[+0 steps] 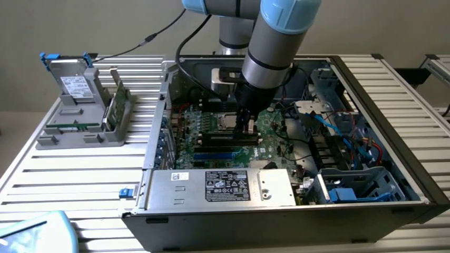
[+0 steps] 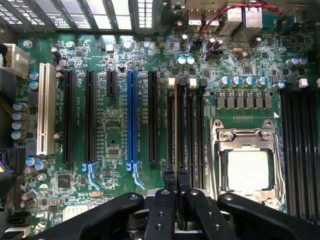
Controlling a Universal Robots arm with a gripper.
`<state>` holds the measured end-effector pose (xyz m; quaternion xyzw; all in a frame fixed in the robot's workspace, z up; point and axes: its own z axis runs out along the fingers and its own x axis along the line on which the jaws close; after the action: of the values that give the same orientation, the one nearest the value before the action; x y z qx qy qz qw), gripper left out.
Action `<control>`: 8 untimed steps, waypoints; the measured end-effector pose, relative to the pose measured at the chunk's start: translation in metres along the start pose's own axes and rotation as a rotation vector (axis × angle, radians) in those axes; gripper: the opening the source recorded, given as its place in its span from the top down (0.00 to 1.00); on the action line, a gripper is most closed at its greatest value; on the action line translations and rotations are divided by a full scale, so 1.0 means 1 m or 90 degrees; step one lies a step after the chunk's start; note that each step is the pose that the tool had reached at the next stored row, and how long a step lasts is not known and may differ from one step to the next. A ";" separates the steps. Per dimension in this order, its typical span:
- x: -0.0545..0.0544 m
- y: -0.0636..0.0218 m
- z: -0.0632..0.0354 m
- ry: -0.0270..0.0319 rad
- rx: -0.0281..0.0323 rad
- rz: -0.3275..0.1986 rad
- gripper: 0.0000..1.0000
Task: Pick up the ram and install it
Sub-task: 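Insert the ram into the slot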
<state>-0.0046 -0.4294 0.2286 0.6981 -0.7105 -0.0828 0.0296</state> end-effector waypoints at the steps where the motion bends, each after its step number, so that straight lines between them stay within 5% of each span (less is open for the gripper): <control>1: 0.000 -0.0001 0.0001 0.0002 0.0000 0.000 0.87; 8: 0.000 -0.0008 0.0002 0.0021 -0.0009 0.000 0.87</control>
<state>-0.0038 -0.4293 0.2283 0.6981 -0.7106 -0.0821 0.0313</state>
